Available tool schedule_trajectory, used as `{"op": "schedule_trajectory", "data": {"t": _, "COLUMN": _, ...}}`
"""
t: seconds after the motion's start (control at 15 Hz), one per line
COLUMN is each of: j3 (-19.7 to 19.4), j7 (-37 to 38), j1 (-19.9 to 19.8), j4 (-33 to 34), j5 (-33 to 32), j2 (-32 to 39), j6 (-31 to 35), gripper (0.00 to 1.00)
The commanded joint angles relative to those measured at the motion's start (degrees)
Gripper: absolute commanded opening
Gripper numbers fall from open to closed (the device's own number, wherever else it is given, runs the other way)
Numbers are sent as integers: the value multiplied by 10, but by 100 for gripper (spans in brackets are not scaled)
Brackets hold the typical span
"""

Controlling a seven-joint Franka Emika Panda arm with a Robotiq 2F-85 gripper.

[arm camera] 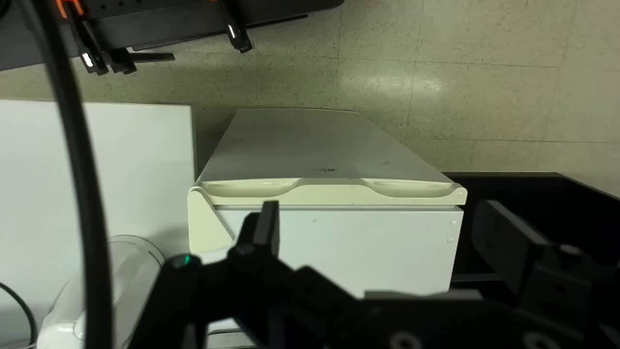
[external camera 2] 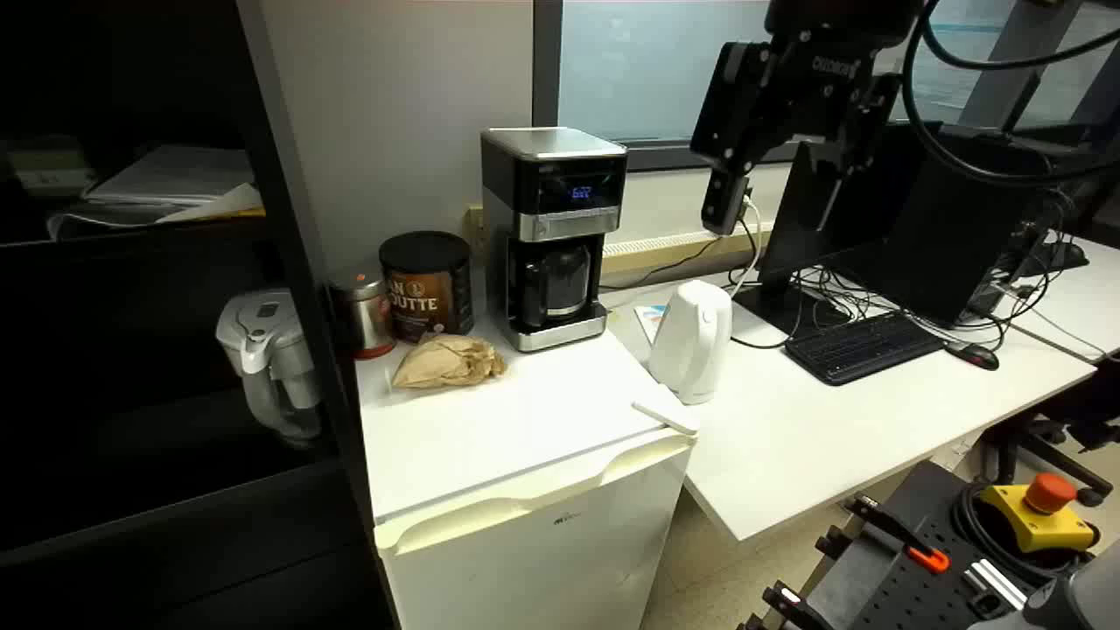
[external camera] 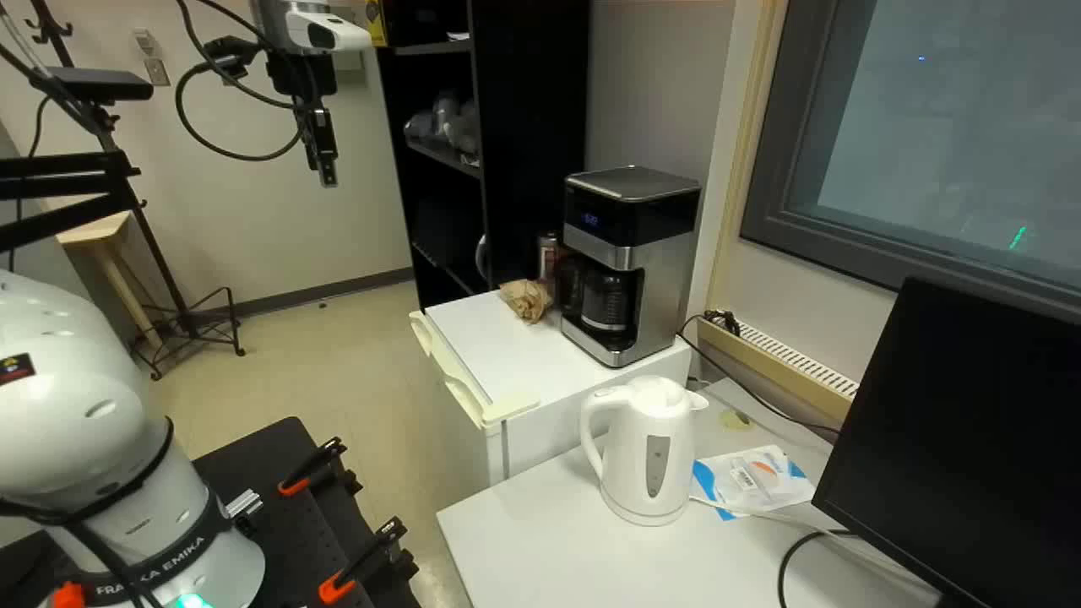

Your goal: Press the electric kettle power button to turn it on

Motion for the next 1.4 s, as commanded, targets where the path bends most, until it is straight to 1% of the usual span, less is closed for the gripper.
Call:
{"op": "schedule_trajectory", "data": {"t": 0.0, "j3": 1, "j7": -1, "j1": -2, "j4": 2, "j5": 0, "j2": 0, "j6": -2, "gripper": 100}}
{"op": "schedule_trajectory", "data": {"t": 0.4, "j3": 1, "j7": -1, "j1": -2, "j4": 2, "j5": 0, "j2": 0, "j6": -2, "gripper": 100}}
{"op": "schedule_trajectory", "data": {"t": 0.53, "j3": 1, "j7": -7, "j1": -5, "j4": 1, "j5": -11, "j2": 4, "j6": 3, "gripper": 100}}
{"op": "schedule_trajectory", "data": {"t": 0.8, "j3": 5, "j7": -21, "j1": -17, "j4": -9, "j5": -62, "j2": 22, "j6": 34, "gripper": 100}}
{"op": "schedule_trajectory", "data": {"t": 1.13, "j3": 1, "j7": -20, "j1": -32, "j4": -28, "j5": -143, "j2": 66, "j6": 109, "gripper": 100}}
{"op": "schedule_trajectory", "data": {"t": 1.33, "j3": 2, "j7": -10, "j1": -41, "j4": -43, "j5": -193, "j2": 97, "j6": 167, "gripper": 100}}
